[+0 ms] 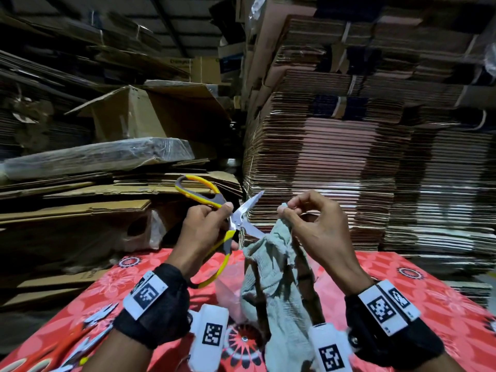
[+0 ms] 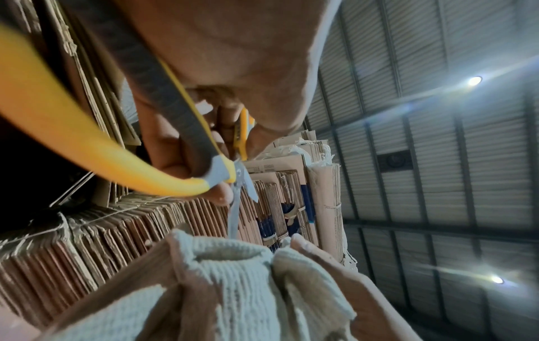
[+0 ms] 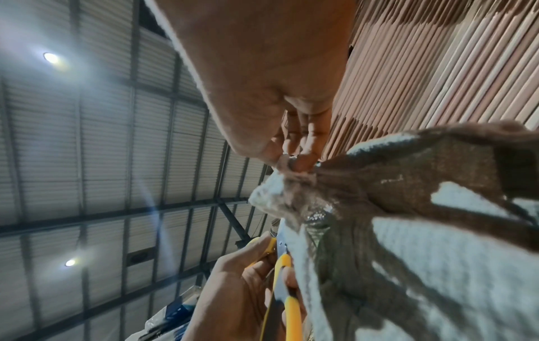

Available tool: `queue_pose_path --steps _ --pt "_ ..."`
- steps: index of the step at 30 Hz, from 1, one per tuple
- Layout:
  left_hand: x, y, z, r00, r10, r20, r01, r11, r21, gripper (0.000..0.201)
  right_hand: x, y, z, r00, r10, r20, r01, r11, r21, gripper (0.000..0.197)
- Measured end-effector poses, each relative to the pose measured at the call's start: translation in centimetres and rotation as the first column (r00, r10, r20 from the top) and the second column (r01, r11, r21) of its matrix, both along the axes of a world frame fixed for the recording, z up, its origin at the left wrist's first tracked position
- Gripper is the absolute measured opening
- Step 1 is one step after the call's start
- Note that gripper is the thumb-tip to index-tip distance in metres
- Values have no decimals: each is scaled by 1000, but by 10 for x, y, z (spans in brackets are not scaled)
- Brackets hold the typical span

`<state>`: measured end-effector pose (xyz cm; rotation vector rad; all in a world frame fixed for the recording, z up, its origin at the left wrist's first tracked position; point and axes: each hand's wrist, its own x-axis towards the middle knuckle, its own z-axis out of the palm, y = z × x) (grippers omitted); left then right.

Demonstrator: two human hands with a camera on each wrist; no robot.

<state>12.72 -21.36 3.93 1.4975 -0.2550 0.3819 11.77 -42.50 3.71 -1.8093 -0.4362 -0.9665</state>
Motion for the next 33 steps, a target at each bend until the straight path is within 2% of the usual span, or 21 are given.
queue_pose_path --steps 6,9,12,16,22,29,33 --pt "4 1 2 996 62 58 -68 991 112 47 4 -13 0 989 -149 25 148 988 32 14" --pt "5 5 7 988 125 91 -136 982 131 39 8 -20 -1 971 -237 42 237 971 3 13" --pt "0 5 10 991 95 97 -109 982 152 38 9 -22 0 961 -271 55 270 963 15 13" --pt "-7 -5 10 998 36 61 -47 979 198 37 5 -18 1 978 -204 32 201 976 79 19" --pt "-9 -14 6 997 48 65 -63 964 258 34 -8 4 2 995 -67 81 56 990 129 25" --pt "-19 -20 7 993 43 114 -76 950 304 31 -14 18 -4 992 -4 124 -2 999 47 15" --pt "-22 -23 6 990 46 136 -90 935 342 30 -14 27 -11 980 -76 182 86 995 -46 14"
